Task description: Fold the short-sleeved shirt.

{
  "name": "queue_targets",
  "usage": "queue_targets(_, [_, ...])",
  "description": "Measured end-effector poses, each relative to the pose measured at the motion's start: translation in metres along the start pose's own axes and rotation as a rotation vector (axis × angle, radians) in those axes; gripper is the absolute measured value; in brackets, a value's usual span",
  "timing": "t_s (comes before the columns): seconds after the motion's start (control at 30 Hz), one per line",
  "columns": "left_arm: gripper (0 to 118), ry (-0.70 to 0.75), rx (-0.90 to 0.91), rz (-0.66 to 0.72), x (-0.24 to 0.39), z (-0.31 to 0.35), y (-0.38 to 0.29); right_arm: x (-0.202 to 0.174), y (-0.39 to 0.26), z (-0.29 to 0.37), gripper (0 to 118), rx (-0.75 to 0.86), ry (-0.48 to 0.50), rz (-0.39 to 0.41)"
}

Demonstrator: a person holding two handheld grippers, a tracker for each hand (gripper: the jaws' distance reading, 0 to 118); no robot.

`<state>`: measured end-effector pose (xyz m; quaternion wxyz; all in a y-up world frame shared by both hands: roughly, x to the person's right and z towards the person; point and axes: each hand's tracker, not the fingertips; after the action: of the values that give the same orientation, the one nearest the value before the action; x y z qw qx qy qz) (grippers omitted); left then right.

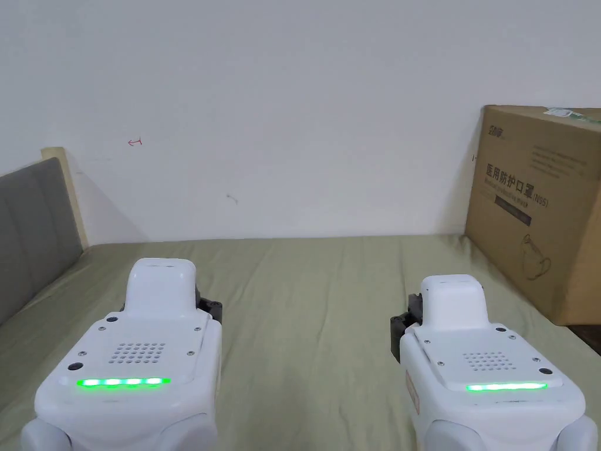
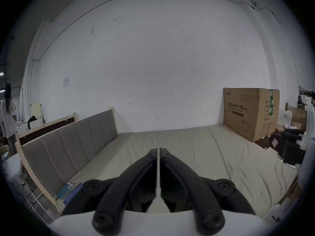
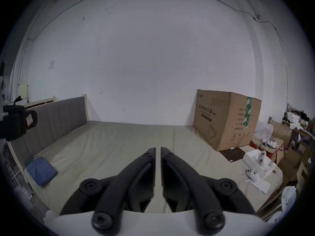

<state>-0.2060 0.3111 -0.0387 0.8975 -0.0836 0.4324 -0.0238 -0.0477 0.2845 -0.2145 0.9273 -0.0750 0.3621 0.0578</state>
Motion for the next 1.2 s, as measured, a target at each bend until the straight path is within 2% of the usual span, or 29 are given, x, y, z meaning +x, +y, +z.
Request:
queue_targets(0.1, [65,-0.007,-0.01,0.002,0.0,0.0,-0.002,0.001,0.003,0.0,47,-0.002,0.01,-0.003])
queue_targets(0.13, [91,-0.01,-0.018,0.009,0.0,-0.001,-0.002,0.001,0.004,0.0,68,-0.003,0.011,-0.003])
queue_targets(0.17, [105,-0.015,-0.028,0.018,-0.001,-0.002,-0.002,0.0,0.003,0.0,83,-0.001,0.009,0.0])
queue_targets(0.2, [112,-0.019,-0.028,0.028,-0.001,-0.002,-0.002,0.0,0.003,0.0,94,0.001,0.006,0.002])
queue_targets(0.23, [113,-0.022,-0.018,0.041,-0.002,-0.002,-0.003,0.0,0.004,0.0,106,0.0,0.006,-0.001])
queue_targets(0.3, [113,-0.013,-0.012,0.047,-0.002,-0.001,-0.003,0.001,0.005,0.001,114,0.005,0.013,-0.01])
queue_targets(0.53, [113,-0.042,-0.053,0.038,0.002,-0.006,0.002,-0.003,0.013,-0.001,114,0.028,-0.014,0.022])
queue_targets(0.73, [113,-0.016,-0.072,-0.021,0.009,-0.008,0.0,0.003,0.011,-0.004,114,0.007,-0.002,-0.02])
queue_targets(0.93, [113,-0.089,-0.098,0.01,0.012,-0.006,-0.003,0.007,0.011,-0.005,114,-0.007,0.017,-0.068])
queue_targets(1.0, [113,-0.105,-0.159,0.031,0.012,-0.008,-0.001,0.006,0.011,-0.006,114,-0.009,0.021,-0.063])
queue_targets(1.1, [113,-0.07,-0.151,0.013,0.016,-0.01,-0.004,0.003,0.01,-0.006,114,-0.008,0.028,-0.036])
queue_targets(1.2, [113,-0.054,-0.139,-0.017,0.017,-0.011,-0.006,0.004,0.008,-0.009,114,-0.021,0.046,-0.048])
